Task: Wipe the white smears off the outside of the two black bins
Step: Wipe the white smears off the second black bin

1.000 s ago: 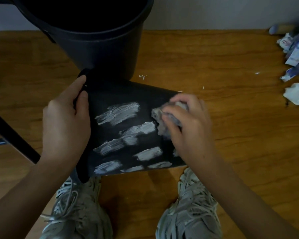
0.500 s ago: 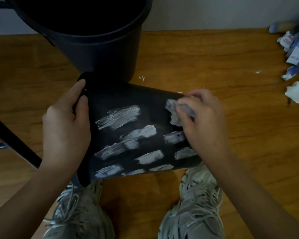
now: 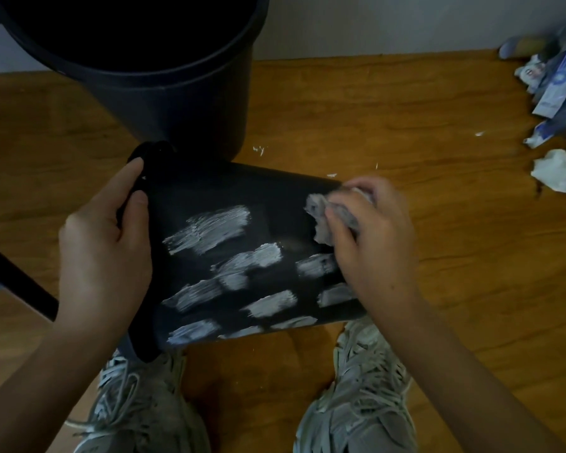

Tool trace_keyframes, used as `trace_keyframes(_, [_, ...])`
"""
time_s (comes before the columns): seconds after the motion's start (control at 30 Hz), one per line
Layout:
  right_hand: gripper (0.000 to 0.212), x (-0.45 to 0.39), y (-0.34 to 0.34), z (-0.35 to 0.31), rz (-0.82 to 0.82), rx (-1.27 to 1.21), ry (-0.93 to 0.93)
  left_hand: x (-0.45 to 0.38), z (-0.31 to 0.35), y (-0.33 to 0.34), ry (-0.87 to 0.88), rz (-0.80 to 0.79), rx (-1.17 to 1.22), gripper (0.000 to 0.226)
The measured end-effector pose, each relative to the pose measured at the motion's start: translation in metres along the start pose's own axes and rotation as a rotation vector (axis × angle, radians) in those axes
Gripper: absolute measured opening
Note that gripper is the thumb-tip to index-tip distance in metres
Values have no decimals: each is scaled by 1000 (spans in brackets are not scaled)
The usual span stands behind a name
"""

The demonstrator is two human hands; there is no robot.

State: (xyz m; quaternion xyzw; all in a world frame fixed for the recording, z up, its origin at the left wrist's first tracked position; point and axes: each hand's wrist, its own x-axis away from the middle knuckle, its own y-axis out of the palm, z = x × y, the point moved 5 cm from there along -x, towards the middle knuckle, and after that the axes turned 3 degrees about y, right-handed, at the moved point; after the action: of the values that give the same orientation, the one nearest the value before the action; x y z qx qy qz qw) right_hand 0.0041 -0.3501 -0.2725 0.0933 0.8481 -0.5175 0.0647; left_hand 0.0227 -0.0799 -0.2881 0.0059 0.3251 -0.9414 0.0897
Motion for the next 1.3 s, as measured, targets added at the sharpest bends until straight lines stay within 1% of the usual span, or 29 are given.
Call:
trace_keyframes(0.1, [15, 30, -19, 16, 70, 11, -9, 0, -2, -1, -1, 16, 12, 38])
trace_keyframes(0.17, [16, 41, -21, 19, 77, 38, -11, 2, 1, -2, 21, 18, 2, 36])
trace_keyframes(0.27, [12, 22, -12, 17, 71, 73, 32, 5, 5, -2, 36, 14, 0, 35])
trace_keyframes(0.37, [12, -11, -3, 19, 71, 69, 110, 0, 3, 0, -2, 9, 21, 37])
trace_keyframes(0.43, [13, -9, -3, 20, 88, 67, 90, -4, 2, 1, -24, 4, 39, 39])
trace_keyframes(0.57, [11, 37, -16, 16, 121, 25, -20, -6, 8, -1, -41, -3, 22, 38])
trace_keyframes(0.67, [12, 41, -17, 19, 102, 21, -38, -4, 18, -3, -36, -7, 1, 38])
trace_keyframes(0.77, [10, 5, -12, 14, 52, 34, 50, 1, 23, -4, -46, 2, 45, 40])
trace_keyframes(0.83, [10, -21, -5, -1, -20, 49, 60, 5, 25, -5, -56, 3, 69, 41])
trace_keyframes(0.93, [13, -43, 14, -38, -120, 33, -23, 8, 25, -5, -83, 9, 96, 41])
trace_keyframes(1.03, [13, -39, 29, -80, -122, -23, -158, 6, 27, -5, -83, 6, 116, 41])
trace_keyframes(1.1, [17, -27, 33, -102, -103, -67, -225, 4, 27, -5, -91, -3, 134, 41])
trace_keyframes(1.2, [19, -8, 32, -109, -128, -96, -312, 6, 28, -5, -97, -11, 158, 42])
trace_keyframes(1.23, [19, -5, 30, -104, -137, -92, -307, 7, 29, -5, -99, -10, 164, 42])
trace_keyframes(1.3, [19, -11, 24, -88, -118, -74, -222, 8, 31, -5, -109, -11, 162, 41])
